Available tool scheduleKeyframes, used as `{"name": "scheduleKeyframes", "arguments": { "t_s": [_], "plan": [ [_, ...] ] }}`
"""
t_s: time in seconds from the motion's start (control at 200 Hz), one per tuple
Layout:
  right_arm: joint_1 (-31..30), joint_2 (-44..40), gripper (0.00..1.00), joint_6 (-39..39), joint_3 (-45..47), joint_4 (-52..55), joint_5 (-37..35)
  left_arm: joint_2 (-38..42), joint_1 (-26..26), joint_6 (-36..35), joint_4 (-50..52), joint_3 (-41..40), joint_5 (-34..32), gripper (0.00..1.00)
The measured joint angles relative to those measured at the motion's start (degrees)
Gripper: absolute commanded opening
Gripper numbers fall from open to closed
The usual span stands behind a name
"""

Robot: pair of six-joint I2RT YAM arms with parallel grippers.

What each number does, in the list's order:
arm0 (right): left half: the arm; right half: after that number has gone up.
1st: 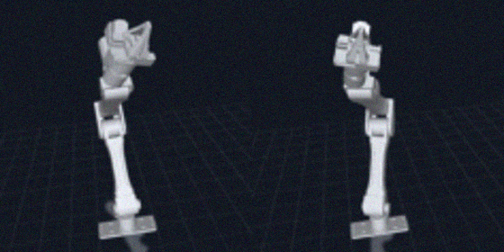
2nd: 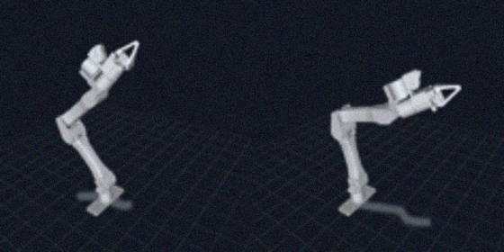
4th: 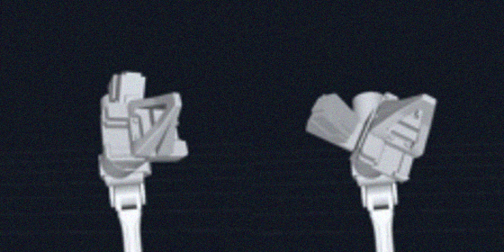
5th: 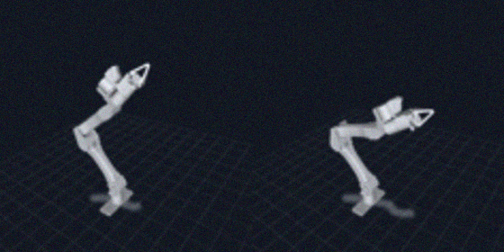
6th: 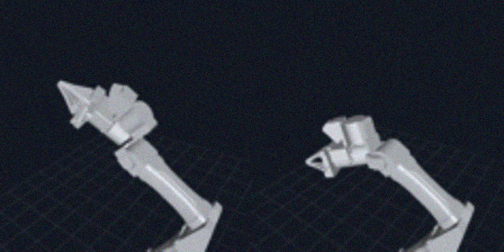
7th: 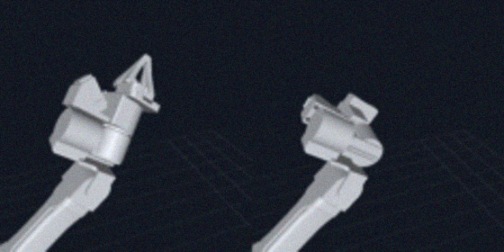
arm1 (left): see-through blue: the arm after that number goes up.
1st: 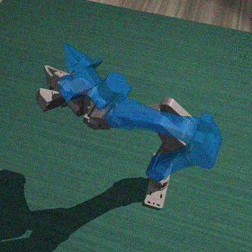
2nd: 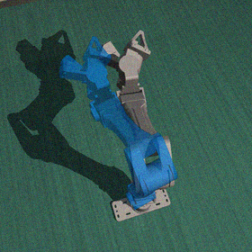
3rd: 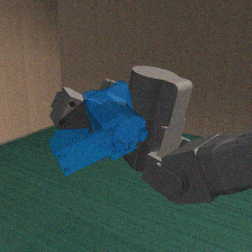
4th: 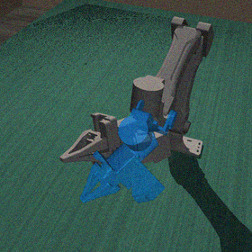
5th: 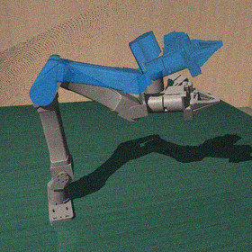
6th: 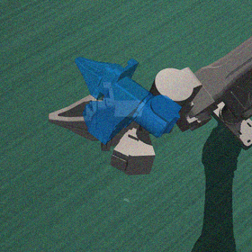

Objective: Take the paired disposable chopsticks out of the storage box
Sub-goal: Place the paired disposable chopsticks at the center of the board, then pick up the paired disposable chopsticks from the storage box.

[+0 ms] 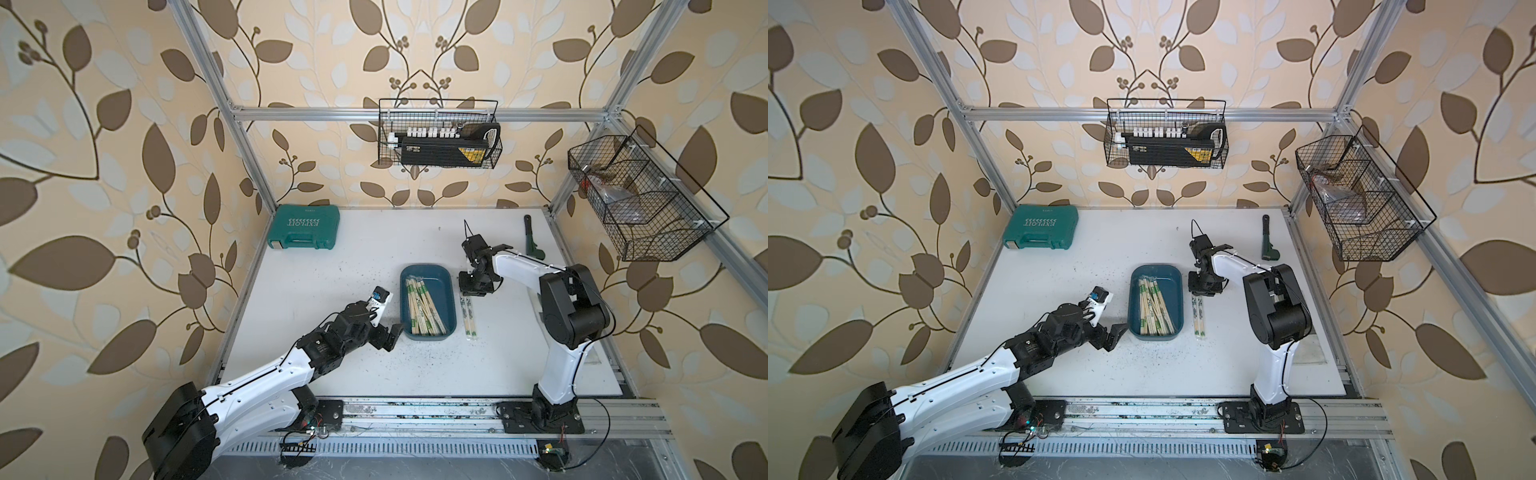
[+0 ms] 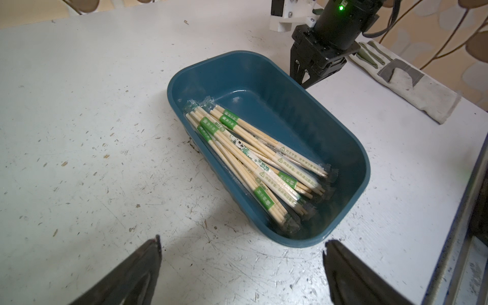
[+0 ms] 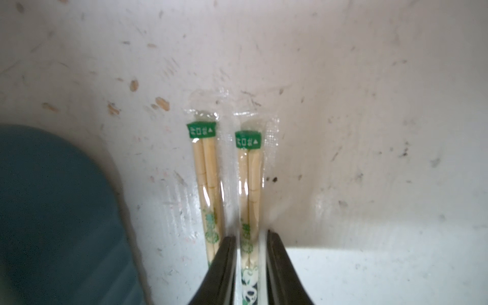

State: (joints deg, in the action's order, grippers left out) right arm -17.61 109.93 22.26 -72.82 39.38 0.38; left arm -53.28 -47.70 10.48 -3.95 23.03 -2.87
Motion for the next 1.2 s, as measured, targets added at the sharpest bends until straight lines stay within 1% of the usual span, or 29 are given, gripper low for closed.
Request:
{"name": "scheduleKeyframes", "arguments": {
  "t_s": [0.27,0.455,0.61,0.765,0.86,0.95,1.05,1.2],
  "plan": [
    [-0.02,-0.63,0.27,0.04,-2.32,2.36,-0.20,-0.70,0.00,0.02,0.00,0.00,0.00,0.99],
    [-1.18,-6.34,0.27,0.22,-3.85,5.75,-1.44,-0.63,0.00,0.02,0.02,0.00,-0.04,0.99],
    [-6.27,-11.76,0.28,0.94,-6.19,8.20,-3.54,1.36,0.00,0.02,0.02,0.00,-0.20,0.99],
    [-12.48,-15.06,0.32,2.08,-7.96,8.68,-4.83,4.35,0.00,0.02,-0.04,-0.17,-1.20,0.99],
    [-15.93,-14.14,0.32,2.25,-10.10,9.33,-5.60,5.11,0.00,0.02,-0.02,-0.37,-1.51,0.99],
    [-18.25,-10.40,0.31,2.10,-13.18,10.01,-5.57,4.90,0.00,0.02,-0.02,-0.37,-1.51,0.99],
    [-19.17,-5.05,0.31,2.08,-15.41,10.36,-5.95,4.15,0.00,0.02,0.02,-0.37,-1.51,0.99],
    [-19.30,0.72,0.31,1.88,-15.65,10.73,-6.03,3.72,0.00,0.02,0.17,-0.37,-1.51,0.99]
  ]
}}
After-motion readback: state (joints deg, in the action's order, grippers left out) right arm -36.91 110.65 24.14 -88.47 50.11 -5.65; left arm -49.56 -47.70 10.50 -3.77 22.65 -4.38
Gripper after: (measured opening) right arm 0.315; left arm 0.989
